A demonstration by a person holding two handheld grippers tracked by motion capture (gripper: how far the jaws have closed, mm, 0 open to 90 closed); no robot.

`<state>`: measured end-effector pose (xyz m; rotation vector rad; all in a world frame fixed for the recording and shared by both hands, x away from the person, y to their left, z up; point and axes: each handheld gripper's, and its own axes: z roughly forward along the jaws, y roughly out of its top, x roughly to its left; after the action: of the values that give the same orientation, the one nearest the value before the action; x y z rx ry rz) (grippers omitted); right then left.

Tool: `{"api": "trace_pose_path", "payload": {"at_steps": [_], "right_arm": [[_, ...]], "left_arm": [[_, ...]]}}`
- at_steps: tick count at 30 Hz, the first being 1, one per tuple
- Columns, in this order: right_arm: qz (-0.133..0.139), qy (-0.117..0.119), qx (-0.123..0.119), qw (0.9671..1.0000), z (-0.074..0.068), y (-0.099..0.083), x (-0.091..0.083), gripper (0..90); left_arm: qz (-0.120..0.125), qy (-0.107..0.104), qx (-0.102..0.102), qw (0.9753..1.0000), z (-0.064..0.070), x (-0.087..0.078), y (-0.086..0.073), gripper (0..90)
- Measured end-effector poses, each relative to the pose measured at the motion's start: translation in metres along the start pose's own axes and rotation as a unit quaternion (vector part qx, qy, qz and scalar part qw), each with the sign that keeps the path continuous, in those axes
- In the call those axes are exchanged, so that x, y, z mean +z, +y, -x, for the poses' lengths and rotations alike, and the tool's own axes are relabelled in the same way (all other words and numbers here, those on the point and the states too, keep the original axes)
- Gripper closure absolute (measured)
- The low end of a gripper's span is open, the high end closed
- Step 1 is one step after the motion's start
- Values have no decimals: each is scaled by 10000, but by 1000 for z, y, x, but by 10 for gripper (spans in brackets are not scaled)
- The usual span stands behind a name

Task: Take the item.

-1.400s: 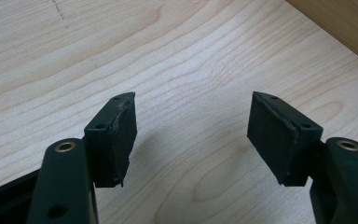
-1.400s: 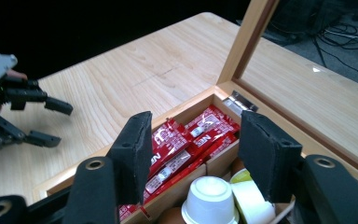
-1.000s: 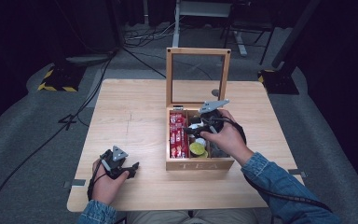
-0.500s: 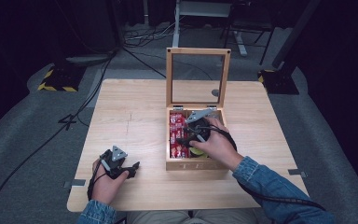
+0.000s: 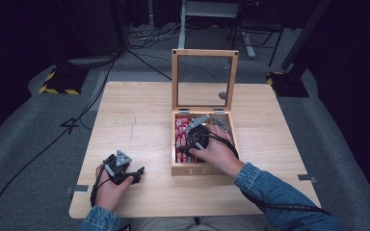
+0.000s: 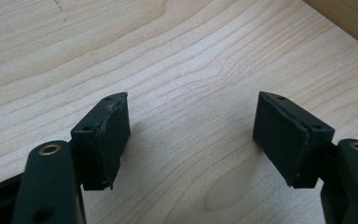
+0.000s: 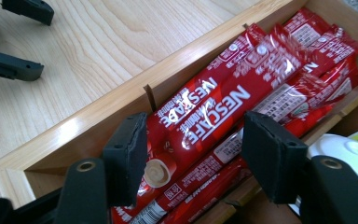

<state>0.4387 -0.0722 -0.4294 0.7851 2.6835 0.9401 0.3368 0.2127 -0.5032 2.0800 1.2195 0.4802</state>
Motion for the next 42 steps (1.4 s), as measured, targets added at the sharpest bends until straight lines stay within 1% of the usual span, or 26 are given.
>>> {"api": "trace_pose_path", "payload": {"at_steps": [4,7,9,10,14,15,16,18,22,26,34,40,42], "right_arm": [[-92,38,-59,9999,-3,-1,4,422],[-161,-25,-129,9998,-6,-1,4,489],[-182,-25,-92,9998,-6,-1,3,550],[-204,-15,-45,9998,-6,0,2,596],[-291,-11,81,9995,-8,1,0,698],[-283,52,126,9995,-10,2,-1,730],[-285,51,163,9994,-12,3,-1,754],[-204,140,219,9995,-14,4,-2,785],[-5,261,365,9990,-14,7,-7,797],[233,391,510,9977,-13,9,-13,797],[590,425,437,9964,-12,15,-29,797],[828,376,451,9948,-10,19,-44,797],[903,351,458,9942,-8,20,-48,797]], "left_arm": [[-8,-4,-7,10000,0,0,0,275],[-4,0,-5,10000,0,0,0,275],[-1,2,-2,10000,0,0,0,275],[-4,4,0,10000,0,0,0,275],[6,11,-3,10000,0,0,0,278],[7,11,-4,10000,0,0,0,279],[7,13,-4,10000,0,0,0,279],[9,14,-3,10000,0,0,0,280],[12,10,-2,10000,0,0,0,280],[-1,10,3,10000,0,0,0,280],[-19,22,3,10000,-1,0,0,282],[6,26,15,10000,-2,0,0,286],[13,20,-16,10000,-2,0,1,286]]}}
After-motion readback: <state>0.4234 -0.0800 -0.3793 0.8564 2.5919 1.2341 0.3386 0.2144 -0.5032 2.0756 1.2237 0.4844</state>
